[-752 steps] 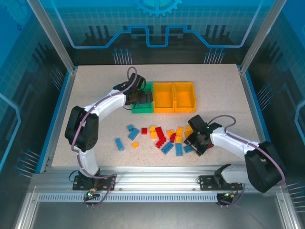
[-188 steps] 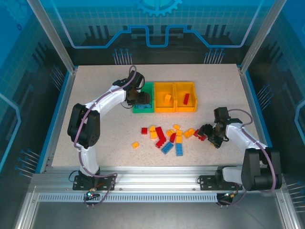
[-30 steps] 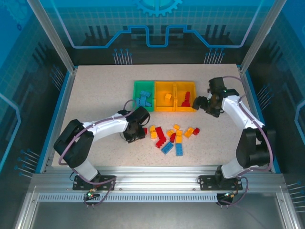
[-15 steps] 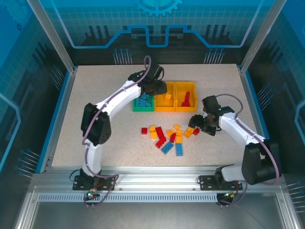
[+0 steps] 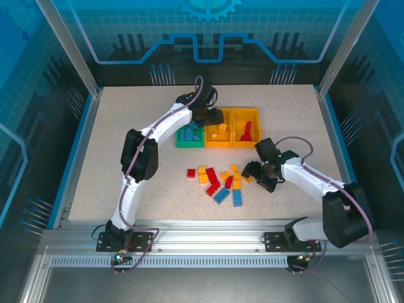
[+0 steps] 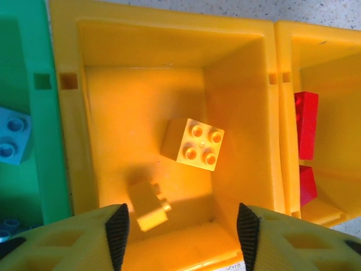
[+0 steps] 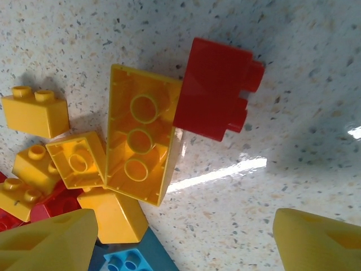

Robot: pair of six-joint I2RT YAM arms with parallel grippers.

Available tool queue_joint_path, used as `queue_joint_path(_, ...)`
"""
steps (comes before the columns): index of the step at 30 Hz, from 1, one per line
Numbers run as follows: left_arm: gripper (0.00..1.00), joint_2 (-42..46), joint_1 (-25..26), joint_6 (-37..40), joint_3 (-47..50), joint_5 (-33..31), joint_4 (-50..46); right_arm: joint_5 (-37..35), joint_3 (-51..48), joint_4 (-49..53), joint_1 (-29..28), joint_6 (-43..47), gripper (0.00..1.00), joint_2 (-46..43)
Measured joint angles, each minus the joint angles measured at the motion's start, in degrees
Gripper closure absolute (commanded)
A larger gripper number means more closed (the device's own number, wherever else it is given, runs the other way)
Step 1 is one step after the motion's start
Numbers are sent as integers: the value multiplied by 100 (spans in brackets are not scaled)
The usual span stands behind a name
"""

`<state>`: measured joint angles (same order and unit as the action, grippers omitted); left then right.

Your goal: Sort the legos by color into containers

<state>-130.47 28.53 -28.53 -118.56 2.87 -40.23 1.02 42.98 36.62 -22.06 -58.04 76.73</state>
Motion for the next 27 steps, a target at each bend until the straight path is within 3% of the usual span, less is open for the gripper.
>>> queue_joint_path(3,24,0,2,28,9,138,7,-72,-15,-190,-118,-297,18,44)
queue_joint_path(5,3,57,2,42,157,238,146,-127,-15,-282,-195,-442,18,149)
queue_joint_path(19,1,1779,-66,22,2188,367,841,-682,400,-391,-420,-1038,33,1143)
queue_joint_path(27,1,2127,-358,17,3123,365,1054,-804,855,-33,-420,-981,64,1655)
